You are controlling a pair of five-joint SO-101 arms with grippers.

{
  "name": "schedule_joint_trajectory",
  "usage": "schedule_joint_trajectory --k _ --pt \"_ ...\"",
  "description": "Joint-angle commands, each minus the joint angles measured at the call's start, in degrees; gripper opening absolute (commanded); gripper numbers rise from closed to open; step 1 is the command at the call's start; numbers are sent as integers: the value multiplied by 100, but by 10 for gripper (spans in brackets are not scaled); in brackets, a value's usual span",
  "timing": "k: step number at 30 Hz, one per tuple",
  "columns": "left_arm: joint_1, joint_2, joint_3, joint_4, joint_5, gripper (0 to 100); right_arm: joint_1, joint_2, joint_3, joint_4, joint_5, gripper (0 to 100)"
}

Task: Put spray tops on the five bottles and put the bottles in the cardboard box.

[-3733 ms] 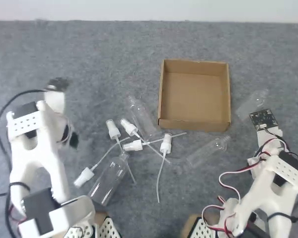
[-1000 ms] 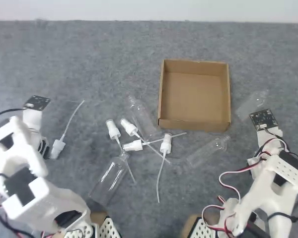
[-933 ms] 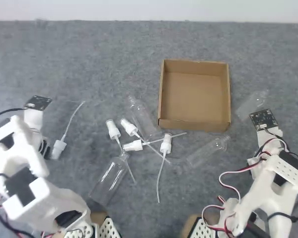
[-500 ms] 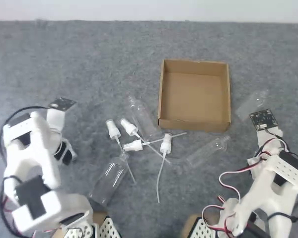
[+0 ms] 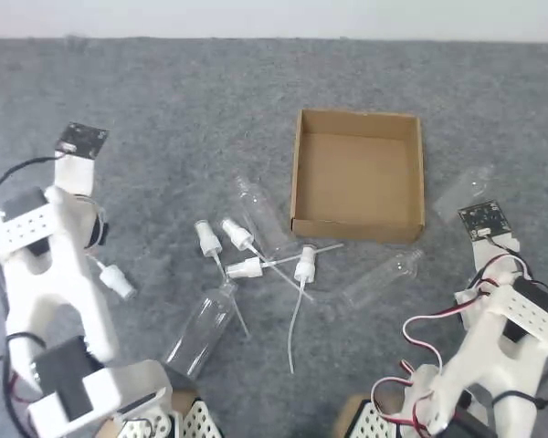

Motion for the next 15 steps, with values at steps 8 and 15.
schedule_joint_trajectory --k 8,15 --pt "-624 677 488 -1108 -527 110 -13 22 202 198 62 7" --pt "-1380 756 497 -976 -1099 110 -22 22 202 198 53 7"
